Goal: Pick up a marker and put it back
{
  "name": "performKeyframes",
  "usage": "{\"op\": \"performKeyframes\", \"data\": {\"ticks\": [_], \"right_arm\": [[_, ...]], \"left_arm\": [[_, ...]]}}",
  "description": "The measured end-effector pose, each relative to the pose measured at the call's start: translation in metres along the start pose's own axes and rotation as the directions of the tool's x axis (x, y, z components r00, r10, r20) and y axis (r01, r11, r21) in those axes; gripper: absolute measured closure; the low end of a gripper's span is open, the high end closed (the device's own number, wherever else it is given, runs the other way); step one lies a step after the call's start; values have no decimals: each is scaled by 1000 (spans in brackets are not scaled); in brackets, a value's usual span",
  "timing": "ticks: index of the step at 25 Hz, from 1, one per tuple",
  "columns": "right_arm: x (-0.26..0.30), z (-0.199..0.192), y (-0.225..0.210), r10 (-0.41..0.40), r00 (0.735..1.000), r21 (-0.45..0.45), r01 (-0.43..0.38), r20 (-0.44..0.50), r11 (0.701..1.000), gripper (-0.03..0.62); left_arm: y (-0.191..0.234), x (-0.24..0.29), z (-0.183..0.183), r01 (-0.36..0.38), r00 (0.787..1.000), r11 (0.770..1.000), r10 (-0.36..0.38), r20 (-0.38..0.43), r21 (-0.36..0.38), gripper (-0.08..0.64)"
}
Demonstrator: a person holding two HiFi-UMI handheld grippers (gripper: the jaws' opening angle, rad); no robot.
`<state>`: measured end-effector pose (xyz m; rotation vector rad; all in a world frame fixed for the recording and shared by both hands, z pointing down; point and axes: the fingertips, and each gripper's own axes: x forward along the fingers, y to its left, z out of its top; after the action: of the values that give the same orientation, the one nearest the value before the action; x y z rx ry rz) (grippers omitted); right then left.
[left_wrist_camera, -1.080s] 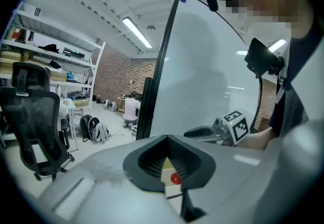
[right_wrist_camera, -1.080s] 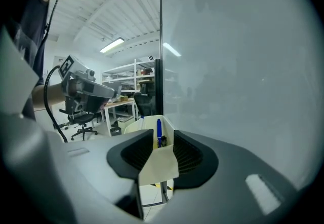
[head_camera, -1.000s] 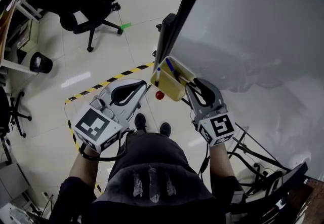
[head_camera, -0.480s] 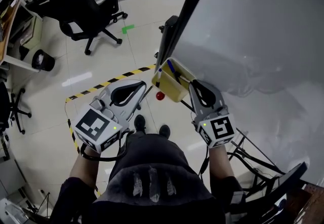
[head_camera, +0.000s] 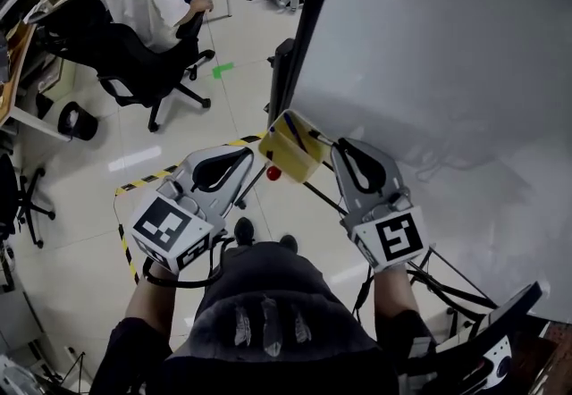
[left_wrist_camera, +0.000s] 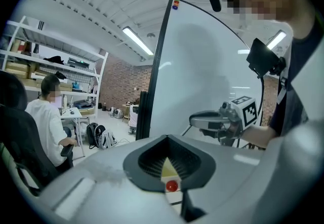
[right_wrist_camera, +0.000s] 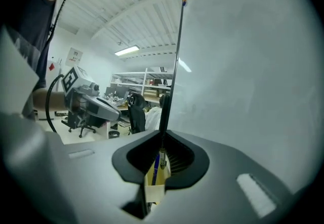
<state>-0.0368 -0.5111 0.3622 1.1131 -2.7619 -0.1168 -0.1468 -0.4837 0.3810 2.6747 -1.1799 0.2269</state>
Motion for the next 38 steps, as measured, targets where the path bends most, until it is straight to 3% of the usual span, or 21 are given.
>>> {"op": "performKeyframes", "data": {"ticks": [6,11,19,25,30,33,38], "right_arm": [[-23,43,15,54,995,-23,-52,79,998,561],[-61,53,37,119,980,-43,-114,159,993,561],[-77,68,43,210,954,-75,-199,213,977,561],[-78,76,49,266,940,-79,-255,215,964,561],[-80,52,46,294,941,-74,-286,165,955,561],[-82,59,51,314,933,-78,-305,175,949,561],[-88,73,67,323,929,-66,-316,179,946,561]], "left_arm": [[-22,-18,13,-26,1000,999,26,11,26,554],[-59,-32,6,-62,997,996,59,44,66,554],[-73,-44,19,-161,984,984,153,92,81,554],[-82,-59,31,-226,971,971,218,103,77,554],[-88,-62,21,-251,965,965,242,105,76,554],[-89,-73,25,-277,955,960,270,126,46,554],[-90,-96,28,-284,951,957,273,144,64,554]]}}
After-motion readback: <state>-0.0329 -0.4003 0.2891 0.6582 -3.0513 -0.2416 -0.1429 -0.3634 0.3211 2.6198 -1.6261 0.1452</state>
